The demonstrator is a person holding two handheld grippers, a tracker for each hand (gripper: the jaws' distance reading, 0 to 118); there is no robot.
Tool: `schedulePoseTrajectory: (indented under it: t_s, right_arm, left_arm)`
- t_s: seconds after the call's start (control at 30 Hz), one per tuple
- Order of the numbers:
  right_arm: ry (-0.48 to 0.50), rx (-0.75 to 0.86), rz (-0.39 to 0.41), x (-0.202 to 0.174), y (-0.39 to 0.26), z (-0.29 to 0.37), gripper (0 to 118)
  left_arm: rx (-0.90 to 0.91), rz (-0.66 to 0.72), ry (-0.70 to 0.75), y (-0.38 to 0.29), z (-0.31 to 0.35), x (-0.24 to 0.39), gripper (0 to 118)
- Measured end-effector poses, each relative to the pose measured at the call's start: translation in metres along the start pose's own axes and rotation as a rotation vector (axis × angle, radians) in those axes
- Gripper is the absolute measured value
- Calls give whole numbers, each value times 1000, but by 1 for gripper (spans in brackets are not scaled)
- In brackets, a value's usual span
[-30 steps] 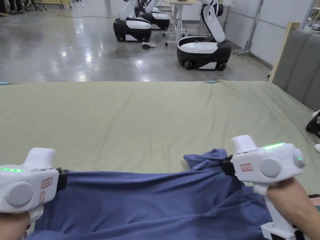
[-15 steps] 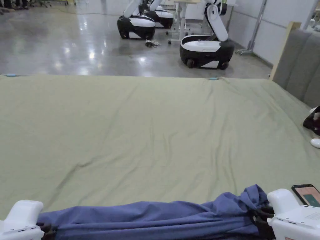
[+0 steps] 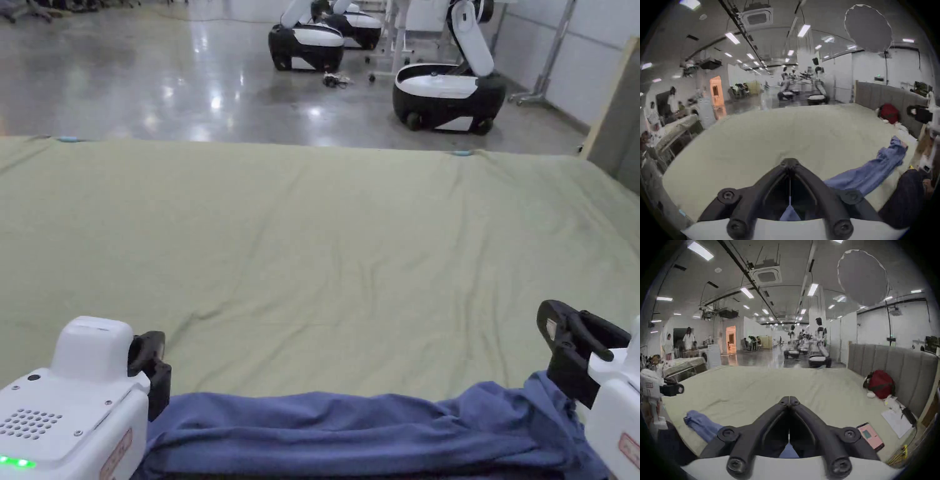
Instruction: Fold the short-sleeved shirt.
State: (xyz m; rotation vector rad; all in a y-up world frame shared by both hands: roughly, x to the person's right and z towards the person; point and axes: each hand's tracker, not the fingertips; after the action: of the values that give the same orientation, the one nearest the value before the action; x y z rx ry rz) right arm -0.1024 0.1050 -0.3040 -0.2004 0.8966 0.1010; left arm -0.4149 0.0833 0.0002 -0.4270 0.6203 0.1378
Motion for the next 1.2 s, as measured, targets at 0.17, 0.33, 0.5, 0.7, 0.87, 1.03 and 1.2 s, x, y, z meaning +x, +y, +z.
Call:
schedulePoseTrajectory:
  t_s: [0.17,0.33,0.5,0.7,0.87,1.03,1.2]
  right_arm:
    - [15,-46,1,-8,-6,-7,3]
    - [36,-87,-31,-11,-16,-9,3]
    - [38,-112,-52,-23,-19,-11,3]
    - [35,-108,-63,-34,-13,-8,3]
    - [37,-101,-82,-37,-8,-6,3]
    - [38,-112,-96,-38,-4,-8,3]
    - [49,-109,-97,-37,-4,-5,3]
  left_arm:
    - [-75,118,13,-1,5,-36,0]
    - [-237,517,-247,-26,-4,-124,21]
    - [-328,760,-348,-61,-41,-167,118]
    - [-488,1090,-644,-123,-98,-167,118]
    - [-317,1258,-752,-146,-121,-164,27]
    - [-395,1167,-517,-142,-104,-163,12]
    - [-377,1011,-328,-124,-66,-208,12]
